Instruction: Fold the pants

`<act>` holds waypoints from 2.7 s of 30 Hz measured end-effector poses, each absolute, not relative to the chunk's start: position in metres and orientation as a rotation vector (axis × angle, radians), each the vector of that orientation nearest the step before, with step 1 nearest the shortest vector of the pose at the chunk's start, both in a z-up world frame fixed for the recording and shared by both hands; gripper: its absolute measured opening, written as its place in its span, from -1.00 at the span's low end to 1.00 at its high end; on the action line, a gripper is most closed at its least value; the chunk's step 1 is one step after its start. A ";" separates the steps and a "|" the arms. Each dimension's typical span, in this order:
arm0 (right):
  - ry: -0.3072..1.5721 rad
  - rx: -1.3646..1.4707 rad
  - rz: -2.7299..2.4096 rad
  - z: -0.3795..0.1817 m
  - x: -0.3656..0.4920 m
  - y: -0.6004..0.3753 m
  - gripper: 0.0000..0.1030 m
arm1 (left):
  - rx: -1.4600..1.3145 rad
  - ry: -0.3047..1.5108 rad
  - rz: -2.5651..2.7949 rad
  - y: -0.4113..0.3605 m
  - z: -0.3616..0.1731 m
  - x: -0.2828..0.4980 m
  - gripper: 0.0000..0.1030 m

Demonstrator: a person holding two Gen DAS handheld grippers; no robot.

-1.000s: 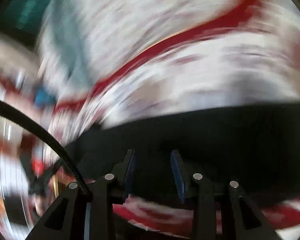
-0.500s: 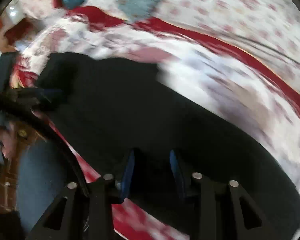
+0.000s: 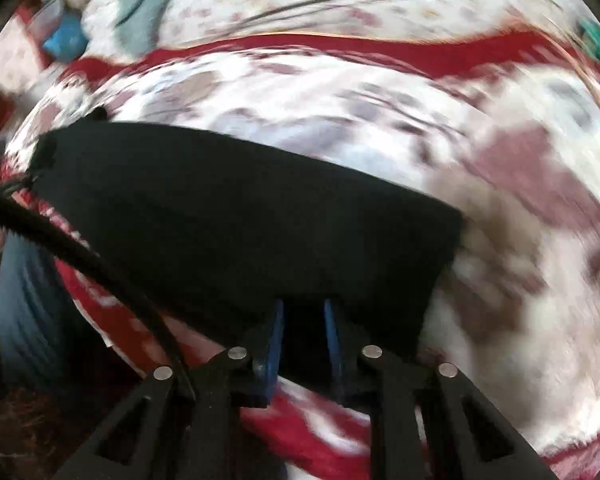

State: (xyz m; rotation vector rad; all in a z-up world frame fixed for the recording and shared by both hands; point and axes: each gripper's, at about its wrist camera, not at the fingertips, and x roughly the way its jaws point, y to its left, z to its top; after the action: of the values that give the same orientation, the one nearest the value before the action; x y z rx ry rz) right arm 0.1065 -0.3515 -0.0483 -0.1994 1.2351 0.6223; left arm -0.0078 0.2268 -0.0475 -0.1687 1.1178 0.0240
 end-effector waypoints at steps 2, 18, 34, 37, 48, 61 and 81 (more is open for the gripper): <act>1.214 -0.192 0.650 -0.047 0.106 -0.363 -0.84 | -0.161 1.124 0.021 0.226 -0.047 -0.008 -0.74; 1.200 0.223 0.518 -0.017 0.096 -0.408 -0.29 | -0.203 0.990 -0.269 0.114 0.038 0.003 -0.73; 1.145 0.939 0.228 -0.059 0.035 -0.464 0.13 | -0.464 1.091 -0.529 -0.028 -0.063 0.064 -0.66; 1.100 1.079 0.197 -0.083 0.032 -0.455 0.13 | -0.510 1.086 -0.519 -0.018 -0.067 0.065 -0.66; 0.916 1.023 0.254 -0.084 0.046 -0.433 -0.23 | -0.557 1.079 -0.522 -0.014 -0.072 0.065 -0.66; 0.750 1.007 0.239 -0.108 0.034 -0.430 -0.71 | -0.424 1.055 -0.529 -0.028 -0.068 0.062 -0.66; 0.443 -0.285 0.124 -0.037 -0.005 -0.249 -0.82 | -0.180 1.308 -0.628 -0.198 0.017 0.154 0.05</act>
State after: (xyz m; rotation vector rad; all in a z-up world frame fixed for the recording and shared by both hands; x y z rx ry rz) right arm -0.0054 -0.2486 -0.0373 -0.2848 0.4431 0.1240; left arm 0.1540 -0.1976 0.0167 -0.1799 1.3075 -0.6283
